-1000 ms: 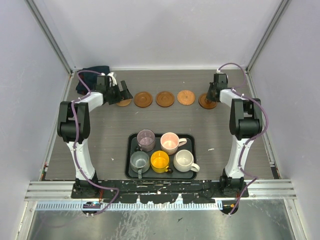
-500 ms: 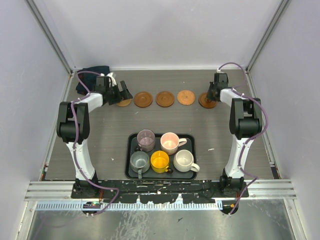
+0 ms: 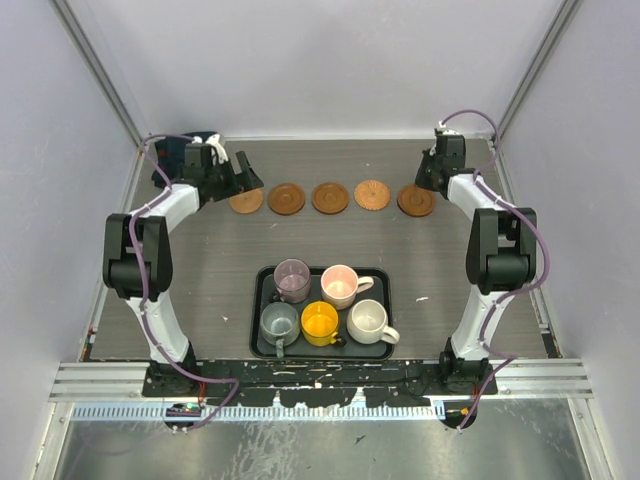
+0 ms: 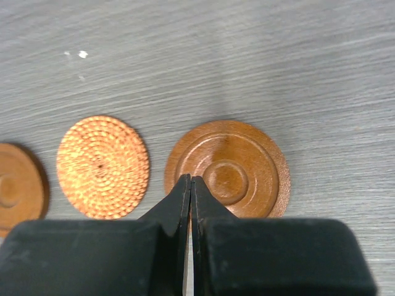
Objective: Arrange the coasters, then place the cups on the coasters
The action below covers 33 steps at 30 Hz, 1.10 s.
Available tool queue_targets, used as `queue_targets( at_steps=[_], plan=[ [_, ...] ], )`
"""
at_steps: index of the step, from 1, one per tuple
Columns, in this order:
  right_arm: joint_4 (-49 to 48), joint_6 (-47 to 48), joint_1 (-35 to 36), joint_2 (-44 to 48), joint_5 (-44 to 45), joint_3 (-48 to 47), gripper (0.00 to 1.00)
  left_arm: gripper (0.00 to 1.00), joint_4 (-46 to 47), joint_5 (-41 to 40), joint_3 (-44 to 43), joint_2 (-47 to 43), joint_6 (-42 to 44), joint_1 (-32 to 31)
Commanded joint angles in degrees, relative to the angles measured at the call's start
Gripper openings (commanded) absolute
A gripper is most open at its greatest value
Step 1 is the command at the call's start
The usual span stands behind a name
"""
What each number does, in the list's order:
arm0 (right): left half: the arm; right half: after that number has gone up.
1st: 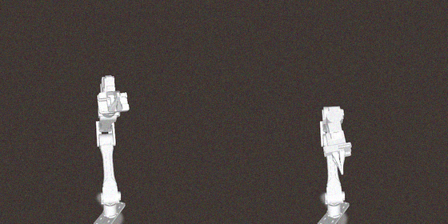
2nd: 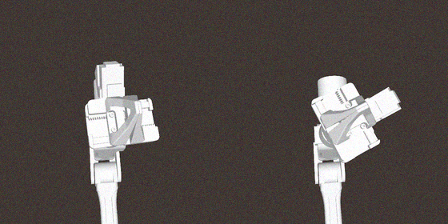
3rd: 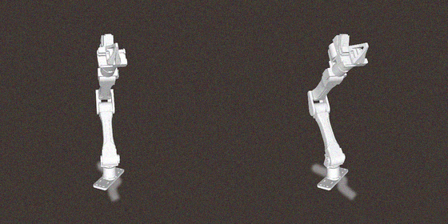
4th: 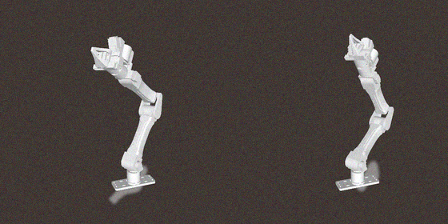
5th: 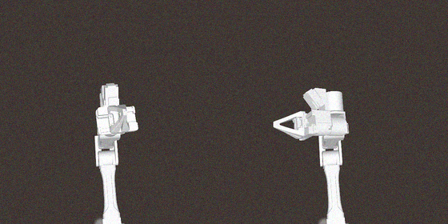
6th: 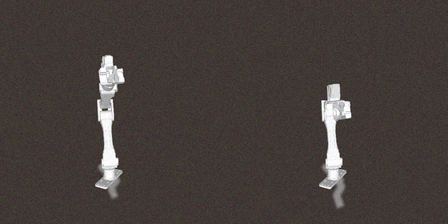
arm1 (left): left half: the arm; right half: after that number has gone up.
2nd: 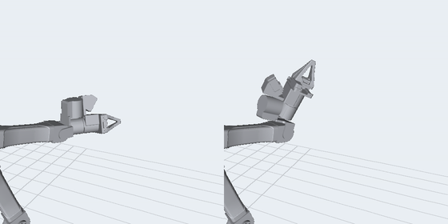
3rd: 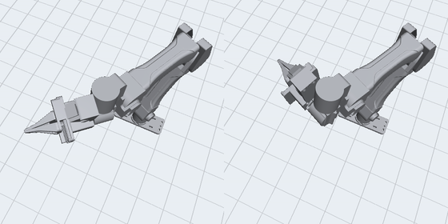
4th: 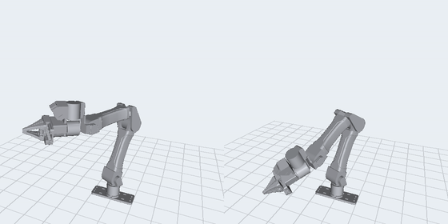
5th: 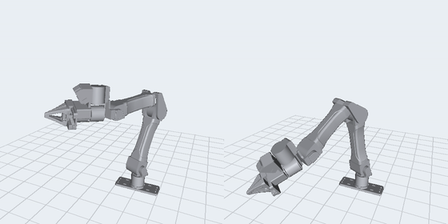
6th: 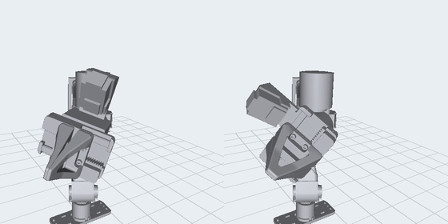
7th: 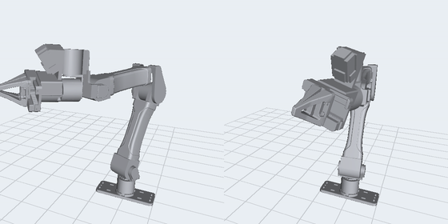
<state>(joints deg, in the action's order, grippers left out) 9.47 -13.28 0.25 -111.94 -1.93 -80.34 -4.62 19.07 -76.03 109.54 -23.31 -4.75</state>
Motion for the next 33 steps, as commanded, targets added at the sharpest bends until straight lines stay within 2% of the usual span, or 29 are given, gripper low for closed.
queue_targets(
  at_steps=[1,6,15,26,33],
  plan=[
    [-2.43,1.05,0.46,5.81,-5.13,1.06,0.06,0.96,1.82,0.37,0.92,-3.81,-0.17,0.22],
    [-2.52,2.05,2.7,4.59,-7.78,1.22,0.07,0.96,2.99,1.51,2.6,-4.36,-1.24,0.19],
    [-1.94,3.44,8.34,-1.15,-6.31,-2.58,0.06,0.96,6.38,1.76,10.12,-9.69,-2.51,0.23],
    [-0.86,3.08,10.84,-8.43,-6.45,-8.86,0.06,0.96,6.37,-2.8,16.73,-17.61,-1.93,0.21],
    [-0.86,2.93,11.52,-10.89,-6.54,-10.38,0.06,0.96,5.59,-3.64,17.29,-18.5,-1.57,0.22]
  ],
)
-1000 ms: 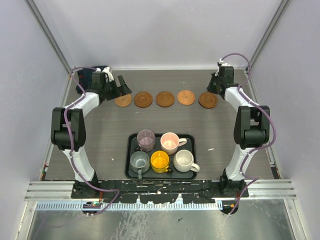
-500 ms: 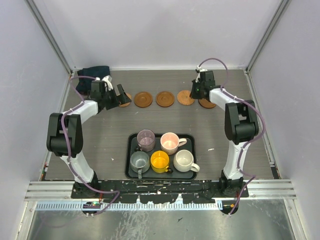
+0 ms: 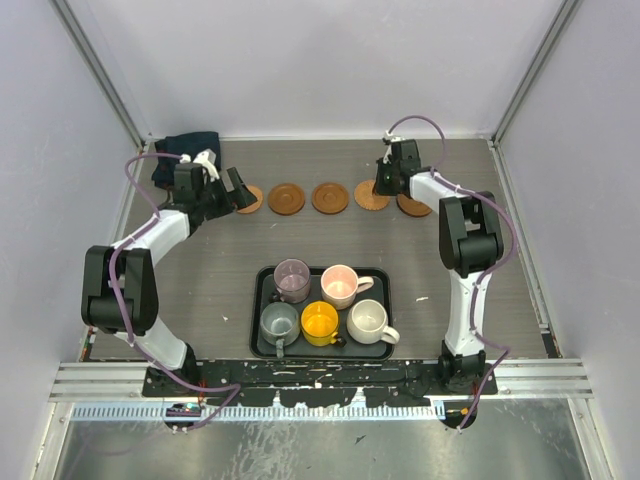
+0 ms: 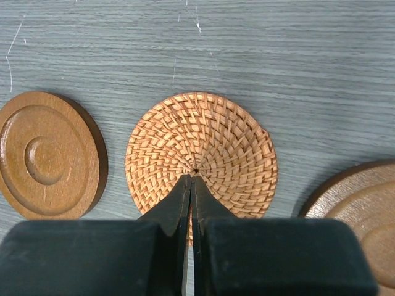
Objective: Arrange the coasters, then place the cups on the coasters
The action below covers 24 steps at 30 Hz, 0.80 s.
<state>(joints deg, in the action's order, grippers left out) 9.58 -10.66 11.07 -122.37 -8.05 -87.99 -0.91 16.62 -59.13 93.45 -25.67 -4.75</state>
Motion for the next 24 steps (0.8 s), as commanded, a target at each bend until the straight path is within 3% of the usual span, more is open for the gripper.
queue_targets(
  at_steps=[1,24],
  plan=[
    [-0.95,0.24,0.71,-0.58,-0.44,-2.76,0.06,0.96,1.96,-1.23,0.5,-2.46,0.73,0.27],
    [-3.05,-0.33,1.14,2.76,1.48,7.01,0.06,0.96,2.29,-1.24,0.86,-2.13,0.27,0.27]
  ],
)
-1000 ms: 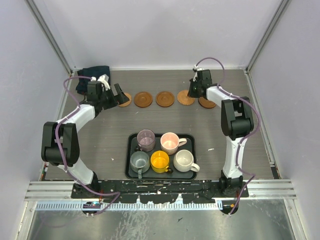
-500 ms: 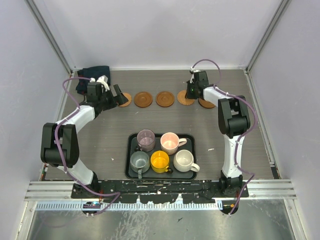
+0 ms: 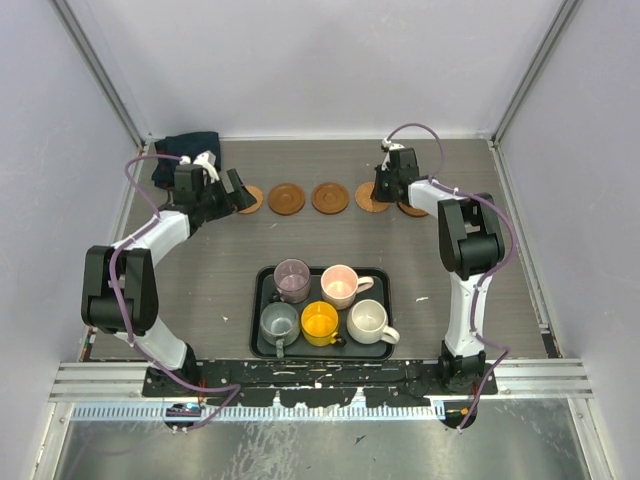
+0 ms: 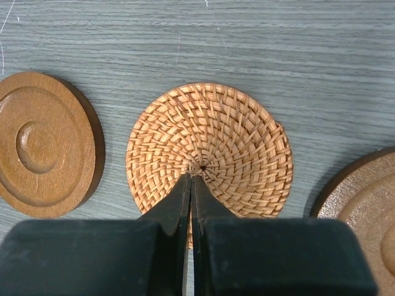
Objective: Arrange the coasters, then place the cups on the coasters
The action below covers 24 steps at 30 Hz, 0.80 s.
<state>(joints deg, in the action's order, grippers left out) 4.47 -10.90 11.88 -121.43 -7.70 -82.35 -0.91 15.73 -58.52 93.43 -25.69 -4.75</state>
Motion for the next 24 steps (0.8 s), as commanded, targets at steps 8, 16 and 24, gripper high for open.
queue_targets(
  at_steps=[8,16,24],
  plan=[
    [2.06,-0.17,0.26,1.92,1.14,0.46,0.06,0.96,2.15,-0.63,0.27,-2.06,0.44,0.25],
    [2.98,-0.4,0.6,2.77,-0.33,-3.77,0.06,0.96,1.92,-0.97,-0.1,-2.03,0.71,0.27],
    [2.43,-0.27,1.11,6.98,-1.3,-6.18,0.09,0.96,1.02,-1.29,-1.53,-2.18,1.56,0.27]
  ],
)
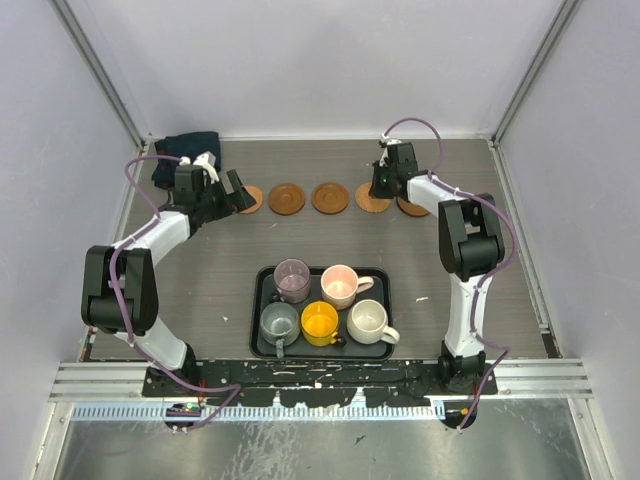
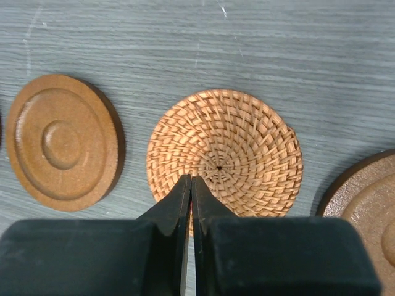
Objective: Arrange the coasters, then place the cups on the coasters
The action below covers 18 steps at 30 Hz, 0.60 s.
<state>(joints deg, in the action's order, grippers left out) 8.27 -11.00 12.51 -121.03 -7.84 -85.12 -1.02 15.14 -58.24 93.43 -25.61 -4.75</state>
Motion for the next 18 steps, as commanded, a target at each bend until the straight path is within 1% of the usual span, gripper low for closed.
queue_targets(
  at_steps=[1,6,8,13,18],
  plan=[
    [-1.37,-0.17,0.51,7.12,-1.46,-3.65,0.1,0.97,1.03,-0.8,-1.95,-2.19,1.55,0.23],
    [-1.75,-0.32,0.57,10.63,-2.6,-2.79,0.14,0.97,1.01,-0.51,-1.7,-3.25,1.78,0.25],
    [-2.37,-0.39,0.51,13.15,-2.45,-1.0,0.18,0.96,1.13,-0.2,-1.2,-4.06,2.12,0.22],
    [-2.89,-0.01,0.57,19.39,-1.01,3.69,0.34,0.97,1.62,0.79,0.71,-7.28,2.73,0.2],
    [-2.97,0.36,0.53,26.85,-1.4,10.1,0.41,0.98,1.33,0.96,4.07,-12.4,2.67,0.06]
  ],
)
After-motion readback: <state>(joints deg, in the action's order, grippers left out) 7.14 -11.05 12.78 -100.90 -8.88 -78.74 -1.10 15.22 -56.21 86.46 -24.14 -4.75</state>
